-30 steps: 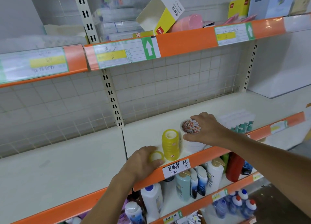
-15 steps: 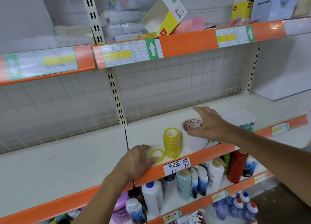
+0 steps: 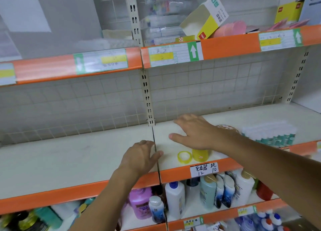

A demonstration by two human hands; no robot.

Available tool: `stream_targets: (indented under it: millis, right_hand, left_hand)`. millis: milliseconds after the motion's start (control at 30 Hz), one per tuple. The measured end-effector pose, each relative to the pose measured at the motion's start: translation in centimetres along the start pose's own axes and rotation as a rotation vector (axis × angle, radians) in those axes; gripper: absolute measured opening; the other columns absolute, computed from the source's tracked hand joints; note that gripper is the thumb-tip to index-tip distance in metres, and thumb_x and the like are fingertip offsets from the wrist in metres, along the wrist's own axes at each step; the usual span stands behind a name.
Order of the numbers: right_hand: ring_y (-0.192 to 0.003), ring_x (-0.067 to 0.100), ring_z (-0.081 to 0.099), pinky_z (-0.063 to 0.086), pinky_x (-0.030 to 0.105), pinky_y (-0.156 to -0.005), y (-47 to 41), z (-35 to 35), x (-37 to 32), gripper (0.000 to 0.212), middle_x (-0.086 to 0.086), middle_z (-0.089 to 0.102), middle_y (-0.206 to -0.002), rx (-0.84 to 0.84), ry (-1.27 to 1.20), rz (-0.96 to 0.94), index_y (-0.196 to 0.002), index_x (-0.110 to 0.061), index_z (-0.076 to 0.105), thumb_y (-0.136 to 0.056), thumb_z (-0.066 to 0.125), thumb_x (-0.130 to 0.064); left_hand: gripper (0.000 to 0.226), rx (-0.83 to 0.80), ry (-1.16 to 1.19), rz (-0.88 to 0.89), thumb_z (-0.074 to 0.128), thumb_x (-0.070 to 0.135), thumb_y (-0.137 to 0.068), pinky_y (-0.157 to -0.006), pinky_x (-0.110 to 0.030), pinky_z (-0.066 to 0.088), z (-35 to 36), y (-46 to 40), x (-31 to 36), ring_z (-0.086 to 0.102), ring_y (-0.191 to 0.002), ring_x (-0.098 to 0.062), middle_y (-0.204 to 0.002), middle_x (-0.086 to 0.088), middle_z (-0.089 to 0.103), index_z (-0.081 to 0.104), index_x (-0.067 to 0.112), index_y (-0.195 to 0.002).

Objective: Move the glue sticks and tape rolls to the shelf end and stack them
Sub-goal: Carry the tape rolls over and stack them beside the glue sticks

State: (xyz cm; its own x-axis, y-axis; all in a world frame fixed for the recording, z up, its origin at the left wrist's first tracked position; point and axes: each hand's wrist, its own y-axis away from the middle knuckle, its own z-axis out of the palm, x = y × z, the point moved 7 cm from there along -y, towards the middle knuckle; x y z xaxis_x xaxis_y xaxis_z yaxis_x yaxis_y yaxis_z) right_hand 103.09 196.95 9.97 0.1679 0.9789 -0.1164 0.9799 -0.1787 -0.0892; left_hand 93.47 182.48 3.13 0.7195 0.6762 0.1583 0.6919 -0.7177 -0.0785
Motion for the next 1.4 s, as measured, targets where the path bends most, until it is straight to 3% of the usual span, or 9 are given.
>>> stream_targets:
  millis: [100, 267, 433, 600, 733, 900, 1067, 1267, 1400]
  right_hand:
    - [-0.141, 0.027, 0.03, 0.025, 0.044, -0.116, -1.5, 1.3, -3.7, 0.074, 0.008, 0.032, -0.156, -0.056, 0.056, -0.092, -0.152, -0.016, 0.032, -0.097, 0.035, -0.065]
    - [-0.135, 0.028, 0.036, 0.029, 0.041, -0.112, -4.3, 3.6, -10.1, 0.073, 0.009, 0.04, -0.146, -0.093, 0.056, -0.191, -0.146, -0.014, 0.039, -0.095, 0.034, -0.067]
    - [-0.145, 0.029, 0.024, 0.021, 0.042, -0.118, -6.4, 6.4, -17.3, 0.074, 0.011, 0.024, -0.159, -0.165, 0.037, -0.272, -0.154, -0.017, 0.026, -0.097, 0.035, -0.063]
    - [-0.147, 0.029, 0.022, 0.02, 0.042, -0.12, -8.9, 8.4, -24.6, 0.076, 0.011, 0.02, -0.162, -0.195, 0.009, -0.337, -0.155, -0.017, 0.024, -0.097, 0.035, -0.064]
    - [-0.148, 0.027, 0.02, 0.018, 0.04, -0.12, -10.9, 10.0, -30.1, 0.075, 0.009, 0.018, -0.163, -0.215, -0.028, -0.374, -0.157, -0.019, 0.022, -0.098, 0.036, -0.063]
    - [-0.147, 0.025, 0.024, 0.021, 0.039, -0.119, -13.3, 12.1, -36.8, 0.076, 0.007, 0.022, -0.162, -0.254, -0.081, -0.419, -0.157, -0.018, 0.022, -0.097, 0.037, -0.063]
    - [-0.148, 0.025, 0.022, 0.02, 0.039, -0.12, -15.5, 13.3, -43.9, 0.077, 0.007, 0.02, -0.163, -0.287, -0.095, -0.494, -0.157, -0.019, 0.022, -0.096, 0.036, -0.065]
    - [-0.146, 0.027, 0.025, 0.024, 0.04, -0.118, -18.2, 14.4, -53.0, 0.078, 0.006, 0.022, -0.161, -0.313, -0.074, -0.622, -0.156, -0.021, 0.023, -0.095, 0.037, -0.067]
    - [-0.144, 0.028, 0.029, 0.026, 0.041, -0.117, -19.5, 15.3, -58.9, 0.076, 0.007, 0.027, -0.159, -0.319, -0.075, -0.712, -0.155, -0.02, 0.027, -0.095, 0.039, -0.066]
  left_hand:
    - [0.059, 0.051, -0.087, -0.044, 0.034, 0.058, -0.099, -0.102, -0.034, 0.042, -1.4, 1.1, -2.4, 0.053, -0.124, -0.022, -0.14, -0.004, 0.054, 0.048, 0.017, -0.141]
    - [0.059, 0.114, -0.131, -0.17, 0.027, 0.056, -0.101, -0.112, -0.034, 0.03, -3.5, 3.5, -8.0, 0.042, -0.136, -0.022, -0.147, -0.005, 0.048, 0.045, 0.017, -0.143]
    - [0.062, 0.088, -0.141, -0.287, 0.023, 0.057, -0.101, -0.117, -0.036, 0.024, -4.5, 7.1, -14.5, 0.032, -0.143, -0.023, -0.154, -0.009, 0.038, 0.041, 0.018, -0.146]
    - [0.064, 0.055, -0.158, -0.384, 0.021, 0.059, -0.101, -0.117, -0.038, 0.025, -5.7, 10.3, -21.5, 0.033, -0.142, -0.023, -0.153, -0.009, 0.039, 0.044, 0.017, -0.144]
    - [0.062, 0.079, -0.2, -0.428, 0.022, 0.058, -0.101, -0.111, -0.035, 0.032, -7.1, 12.6, -26.6, 0.045, -0.132, -0.023, -0.141, -0.006, 0.052, 0.053, 0.017, -0.136]
    - [0.062, 0.075, -0.196, -0.503, 0.023, 0.058, -0.101, -0.112, -0.035, 0.03, -8.2, 16.1, -32.9, 0.042, -0.135, -0.023, -0.146, -0.007, 0.048, 0.05, 0.017, -0.139]
    - [0.06, 0.061, -0.191, -0.619, 0.022, 0.059, -0.1, -0.106, -0.036, 0.035, -9.1, 20.0, -39.3, 0.048, -0.127, -0.024, -0.133, -0.005, 0.056, 0.053, 0.018, -0.131]
    - [0.059, 0.059, -0.174, -0.773, 0.023, 0.058, -0.1, -0.105, -0.038, 0.035, -10.7, 24.8, -46.0, 0.046, -0.127, -0.026, -0.13, -0.006, 0.056, 0.055, 0.016, -0.126]
    - [0.061, 0.076, -0.144, -0.855, 0.025, 0.058, -0.1, -0.11, -0.039, 0.032, -11.3, 27.8, -50.6, 0.043, -0.131, -0.027, -0.139, -0.008, 0.052, 0.053, 0.015, -0.133]
